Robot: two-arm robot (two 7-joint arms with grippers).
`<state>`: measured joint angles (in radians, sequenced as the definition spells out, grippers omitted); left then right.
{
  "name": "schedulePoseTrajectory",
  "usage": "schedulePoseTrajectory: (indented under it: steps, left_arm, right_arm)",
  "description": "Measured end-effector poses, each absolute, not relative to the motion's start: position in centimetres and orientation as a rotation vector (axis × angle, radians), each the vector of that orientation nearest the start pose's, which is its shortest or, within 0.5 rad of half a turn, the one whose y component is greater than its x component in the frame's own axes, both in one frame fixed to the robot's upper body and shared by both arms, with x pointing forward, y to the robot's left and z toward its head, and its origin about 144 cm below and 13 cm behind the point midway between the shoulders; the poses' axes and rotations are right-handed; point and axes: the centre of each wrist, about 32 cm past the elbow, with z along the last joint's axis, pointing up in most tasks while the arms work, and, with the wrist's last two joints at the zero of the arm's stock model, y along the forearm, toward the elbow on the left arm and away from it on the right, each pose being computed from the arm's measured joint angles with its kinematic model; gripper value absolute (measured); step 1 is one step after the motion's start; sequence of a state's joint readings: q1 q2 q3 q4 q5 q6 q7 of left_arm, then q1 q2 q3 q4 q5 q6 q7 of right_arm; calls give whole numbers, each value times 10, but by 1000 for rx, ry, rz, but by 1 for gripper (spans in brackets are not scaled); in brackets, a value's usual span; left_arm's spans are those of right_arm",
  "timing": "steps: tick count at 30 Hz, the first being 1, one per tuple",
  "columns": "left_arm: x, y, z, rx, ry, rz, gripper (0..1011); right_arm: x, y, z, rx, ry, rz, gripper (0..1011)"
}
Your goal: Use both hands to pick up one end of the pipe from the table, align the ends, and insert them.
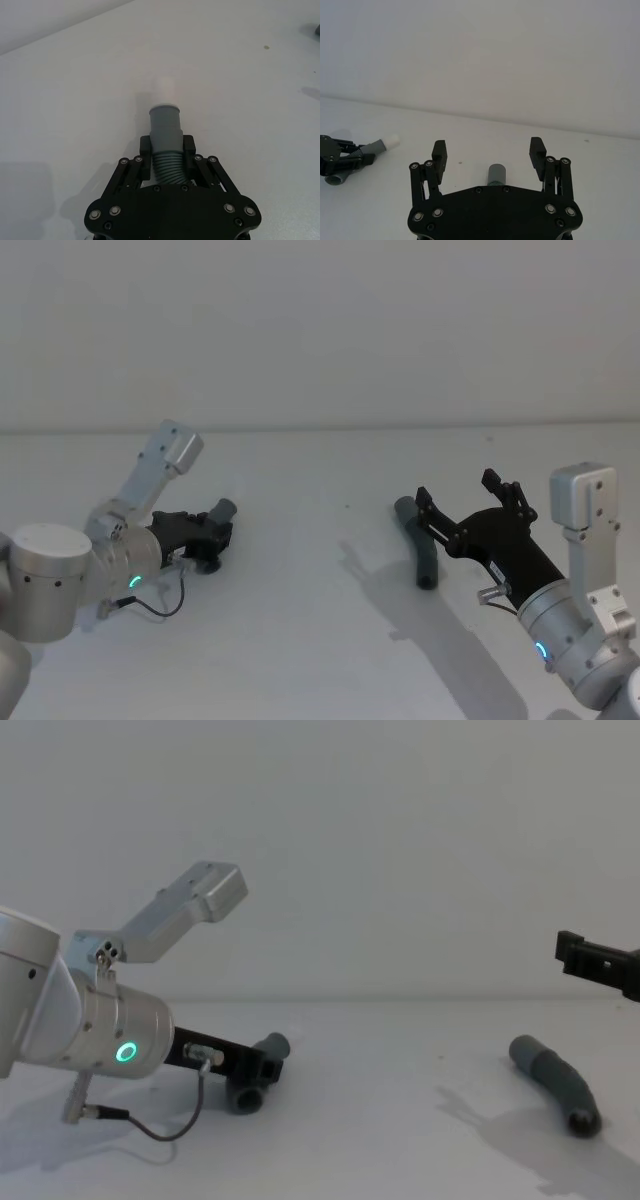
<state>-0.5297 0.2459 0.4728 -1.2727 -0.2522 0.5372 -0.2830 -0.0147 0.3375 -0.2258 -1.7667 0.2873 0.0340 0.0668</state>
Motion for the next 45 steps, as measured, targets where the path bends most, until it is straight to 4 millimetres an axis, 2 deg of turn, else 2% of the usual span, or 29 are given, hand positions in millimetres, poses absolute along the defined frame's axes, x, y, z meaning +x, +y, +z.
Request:
schedulePoseTrajectory:
  steps: [17, 30, 45]
  left_arm:
    - [587, 189, 1228, 380, 101, 840, 336]
    - [603, 201, 1247, 356, 9, 654, 336]
    - [626, 215, 1274, 413, -125, 425, 336]
  right_arm:
    - [443, -237, 1189, 26, -75, -1229, 1004]
    - [443, -237, 1189, 26, -75, -1230, 1004]
    - [443, -237, 1189, 26, -75, -1230, 1005]
